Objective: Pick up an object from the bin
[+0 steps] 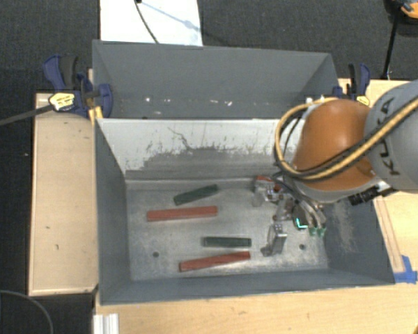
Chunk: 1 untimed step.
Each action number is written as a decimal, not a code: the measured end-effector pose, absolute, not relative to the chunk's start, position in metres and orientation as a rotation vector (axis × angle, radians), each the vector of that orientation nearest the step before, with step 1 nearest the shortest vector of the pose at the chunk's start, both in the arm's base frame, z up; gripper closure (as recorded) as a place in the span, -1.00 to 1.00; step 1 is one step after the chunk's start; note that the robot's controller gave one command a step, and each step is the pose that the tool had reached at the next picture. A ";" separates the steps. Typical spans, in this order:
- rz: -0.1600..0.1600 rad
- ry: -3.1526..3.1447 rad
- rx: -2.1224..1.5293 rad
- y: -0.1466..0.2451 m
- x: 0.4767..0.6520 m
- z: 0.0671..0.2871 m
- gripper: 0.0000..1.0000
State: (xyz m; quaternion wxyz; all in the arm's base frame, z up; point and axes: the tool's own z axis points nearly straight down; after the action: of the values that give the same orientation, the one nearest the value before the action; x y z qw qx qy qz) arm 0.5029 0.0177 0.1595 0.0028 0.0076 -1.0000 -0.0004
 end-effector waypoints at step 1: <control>-0.001 -3.144 0.023 0.018 0.505 0.163 -1.00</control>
Offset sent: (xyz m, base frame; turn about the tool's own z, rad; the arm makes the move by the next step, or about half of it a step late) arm 0.0287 -0.0179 -0.0201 -0.5279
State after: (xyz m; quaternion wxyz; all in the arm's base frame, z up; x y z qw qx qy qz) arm 0.5047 0.0176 0.1630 -0.0011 0.0075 -1.0000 -0.0004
